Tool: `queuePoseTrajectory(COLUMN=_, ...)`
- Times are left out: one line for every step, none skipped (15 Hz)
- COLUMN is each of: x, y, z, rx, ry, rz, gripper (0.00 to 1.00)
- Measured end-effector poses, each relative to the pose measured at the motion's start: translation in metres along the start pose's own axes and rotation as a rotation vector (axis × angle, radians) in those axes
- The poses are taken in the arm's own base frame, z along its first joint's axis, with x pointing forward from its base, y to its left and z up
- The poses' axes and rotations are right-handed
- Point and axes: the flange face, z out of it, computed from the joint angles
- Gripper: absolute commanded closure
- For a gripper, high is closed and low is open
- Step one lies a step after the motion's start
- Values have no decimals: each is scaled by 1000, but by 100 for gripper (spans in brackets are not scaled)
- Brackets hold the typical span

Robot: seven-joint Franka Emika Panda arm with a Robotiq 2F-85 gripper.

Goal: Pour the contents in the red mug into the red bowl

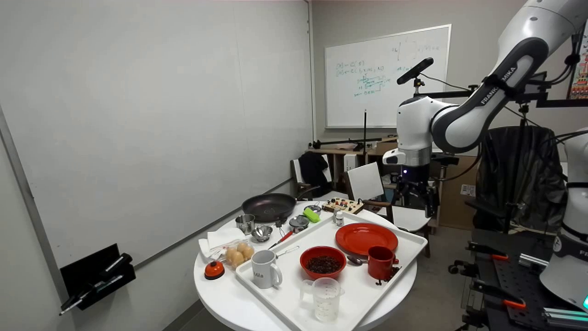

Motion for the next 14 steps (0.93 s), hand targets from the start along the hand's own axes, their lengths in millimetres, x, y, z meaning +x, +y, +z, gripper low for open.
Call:
queuePoseTrajectory(x=0, y=0, z=2, rx=3, ry=-3, rz=1, gripper=0)
queuePoseTrajectory(x=0, y=0, z=2, rx=4, ry=-3, rz=0, gripper=0)
queuePoseTrajectory(x=0, y=0, z=2, rx=4, ry=-3, rz=0, gripper=0)
queuePoseTrajectory(x=0, y=0, z=2, rx=4, ry=-3, rz=0, gripper=0)
queuePoseTrajectory(x=0, y=0, z=2, rx=4, ry=-4, rz=0, gripper=0)
queuePoseTrajectory(x=1, y=-1, z=2, rx=3, ry=-5, rz=5, gripper=0)
queuePoseTrajectory(x=2, y=-1, z=1, rx=-6, ry=-7, rz=4, gripper=0)
queuePoseTrajectory(x=5, y=0, z=1, rx=-25, ry=-10, rz=-1, gripper=0)
queuePoseTrajectory(x=8, y=2, z=0, rx=-53, ry=-11, rz=-11, gripper=0)
queuePoseTrajectory(x=12, y=5, z=-1, rx=-79, ry=-7, rz=-25, gripper=0)
queuePoseTrajectory(x=16, y=9, z=-1, rx=-104, ry=-5, rz=-39, gripper=0)
queuePoseTrajectory(x=20, y=13, z=0, rx=-127, ry=-5, rz=-51, gripper=0)
queuePoseTrajectory(x=24, y=17, z=1, rx=-144, ry=-6, rz=-61, gripper=0)
queuePoseTrajectory(x=27, y=22, z=3, rx=-156, ry=-7, rz=-68, gripper=0)
